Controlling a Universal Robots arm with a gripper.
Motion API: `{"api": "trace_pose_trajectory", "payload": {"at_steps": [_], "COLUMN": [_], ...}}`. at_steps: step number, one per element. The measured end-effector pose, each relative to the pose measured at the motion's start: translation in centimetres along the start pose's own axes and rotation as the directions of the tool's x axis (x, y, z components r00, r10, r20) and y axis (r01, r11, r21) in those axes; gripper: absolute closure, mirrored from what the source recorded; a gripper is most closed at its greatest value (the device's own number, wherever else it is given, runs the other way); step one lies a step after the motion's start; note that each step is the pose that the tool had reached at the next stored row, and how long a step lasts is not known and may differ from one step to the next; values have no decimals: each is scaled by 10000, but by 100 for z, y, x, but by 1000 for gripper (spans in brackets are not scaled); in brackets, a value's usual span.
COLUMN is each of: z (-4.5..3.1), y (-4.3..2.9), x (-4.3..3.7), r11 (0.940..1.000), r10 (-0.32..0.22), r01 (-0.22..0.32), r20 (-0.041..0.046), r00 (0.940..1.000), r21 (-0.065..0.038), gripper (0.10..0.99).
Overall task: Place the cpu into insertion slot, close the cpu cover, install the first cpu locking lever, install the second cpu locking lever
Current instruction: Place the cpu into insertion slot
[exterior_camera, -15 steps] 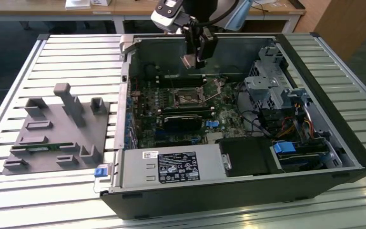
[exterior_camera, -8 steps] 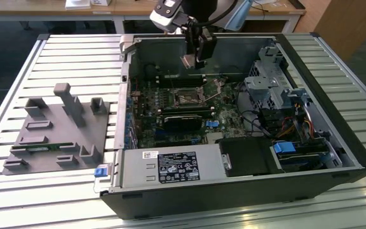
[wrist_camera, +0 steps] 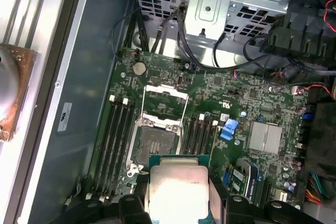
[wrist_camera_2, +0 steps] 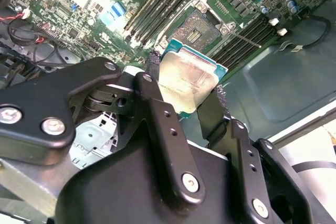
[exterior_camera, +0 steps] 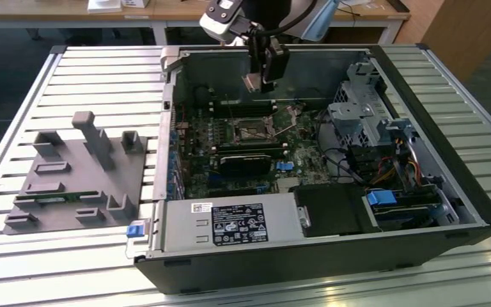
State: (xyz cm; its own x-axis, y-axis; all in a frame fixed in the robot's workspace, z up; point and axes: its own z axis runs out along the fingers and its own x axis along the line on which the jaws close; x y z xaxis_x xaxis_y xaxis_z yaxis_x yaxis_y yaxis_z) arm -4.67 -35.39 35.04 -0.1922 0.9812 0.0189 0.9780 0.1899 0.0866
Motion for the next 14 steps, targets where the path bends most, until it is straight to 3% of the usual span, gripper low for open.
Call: {"api": "trace_pose_trajectory", "payload": {"at_steps": [14], "z": [6], "y": [-7], "x": [1], "r11": [9991], "r10": [424], "r01": [-424], "r20": [36], "r00": [9991], "r21": [-9], "gripper": [549]}}
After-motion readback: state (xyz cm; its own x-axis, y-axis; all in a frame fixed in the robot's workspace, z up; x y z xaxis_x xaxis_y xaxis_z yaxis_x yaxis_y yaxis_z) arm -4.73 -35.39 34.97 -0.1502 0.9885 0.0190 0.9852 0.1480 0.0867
